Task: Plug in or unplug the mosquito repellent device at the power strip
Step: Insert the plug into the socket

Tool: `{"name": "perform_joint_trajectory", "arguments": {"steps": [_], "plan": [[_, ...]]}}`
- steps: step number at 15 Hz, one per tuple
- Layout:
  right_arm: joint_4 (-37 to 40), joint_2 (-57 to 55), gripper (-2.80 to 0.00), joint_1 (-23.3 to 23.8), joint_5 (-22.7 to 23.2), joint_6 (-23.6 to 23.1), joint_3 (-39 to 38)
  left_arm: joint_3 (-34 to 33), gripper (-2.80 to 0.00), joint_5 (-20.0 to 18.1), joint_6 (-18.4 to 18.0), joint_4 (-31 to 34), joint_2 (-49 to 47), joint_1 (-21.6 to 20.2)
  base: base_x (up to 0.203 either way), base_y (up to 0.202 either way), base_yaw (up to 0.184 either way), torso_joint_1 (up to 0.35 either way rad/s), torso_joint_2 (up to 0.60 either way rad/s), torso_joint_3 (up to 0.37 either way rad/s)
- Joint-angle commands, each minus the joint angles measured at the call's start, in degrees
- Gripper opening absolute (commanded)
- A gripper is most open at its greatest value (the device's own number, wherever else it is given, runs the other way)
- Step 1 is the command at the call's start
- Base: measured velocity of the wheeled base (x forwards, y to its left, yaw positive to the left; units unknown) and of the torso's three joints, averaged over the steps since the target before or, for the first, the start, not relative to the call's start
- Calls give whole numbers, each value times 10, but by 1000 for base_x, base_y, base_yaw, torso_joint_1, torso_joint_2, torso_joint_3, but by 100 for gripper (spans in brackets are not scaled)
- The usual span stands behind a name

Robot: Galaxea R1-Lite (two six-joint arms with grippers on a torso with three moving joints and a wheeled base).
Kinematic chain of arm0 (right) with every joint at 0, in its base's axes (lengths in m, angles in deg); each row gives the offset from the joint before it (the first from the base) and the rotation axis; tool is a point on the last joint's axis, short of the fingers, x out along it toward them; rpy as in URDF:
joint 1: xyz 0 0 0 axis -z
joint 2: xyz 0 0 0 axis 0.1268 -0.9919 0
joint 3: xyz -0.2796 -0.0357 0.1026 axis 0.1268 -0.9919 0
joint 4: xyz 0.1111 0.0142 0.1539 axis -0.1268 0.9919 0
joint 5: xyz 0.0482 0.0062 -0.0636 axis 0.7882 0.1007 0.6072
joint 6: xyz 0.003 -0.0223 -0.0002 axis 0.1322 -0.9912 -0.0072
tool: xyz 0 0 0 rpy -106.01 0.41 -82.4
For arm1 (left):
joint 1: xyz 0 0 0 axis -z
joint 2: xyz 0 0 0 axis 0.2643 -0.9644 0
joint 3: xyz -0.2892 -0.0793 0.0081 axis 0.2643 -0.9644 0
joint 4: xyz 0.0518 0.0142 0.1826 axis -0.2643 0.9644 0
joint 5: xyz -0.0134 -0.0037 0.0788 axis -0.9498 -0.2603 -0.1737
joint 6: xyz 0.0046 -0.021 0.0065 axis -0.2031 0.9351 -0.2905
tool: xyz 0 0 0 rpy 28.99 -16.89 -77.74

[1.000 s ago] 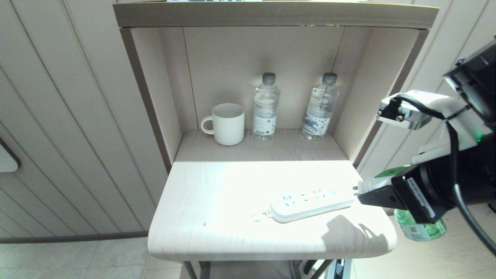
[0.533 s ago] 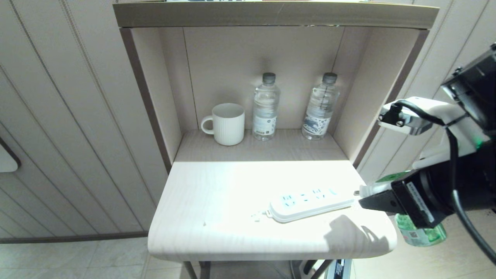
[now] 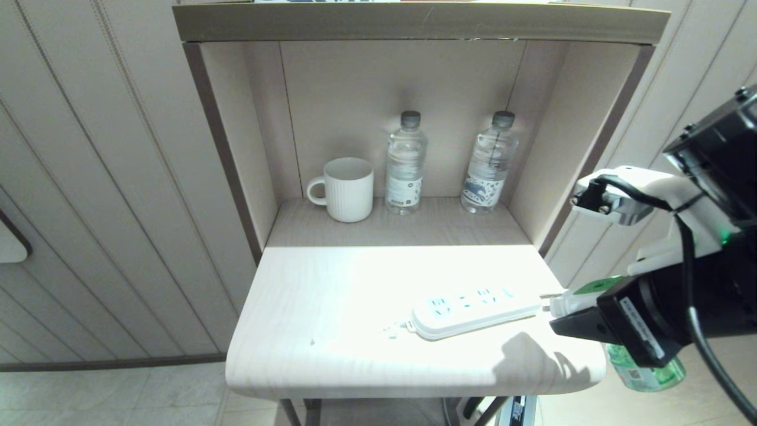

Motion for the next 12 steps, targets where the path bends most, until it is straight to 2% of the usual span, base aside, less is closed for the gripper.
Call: {"name": "perform_joint_trajectory", "arguments": {"steps": [1, 5, 12], "plan": [[4, -1, -280, -1, 0, -9, -1, 0, -280, 0, 0, 0, -1, 0, 0, 0, 0, 0, 0, 0], [43, 1, -280, -1, -1, -59, 4, 0, -280, 0, 0, 0, -1, 0, 0, 0, 0, 0, 0, 0], [44, 0, -280, 0, 0, -61, -8, 0, -280, 0, 0, 0, -1, 0, 0, 0, 0, 12, -34, -19]]}}
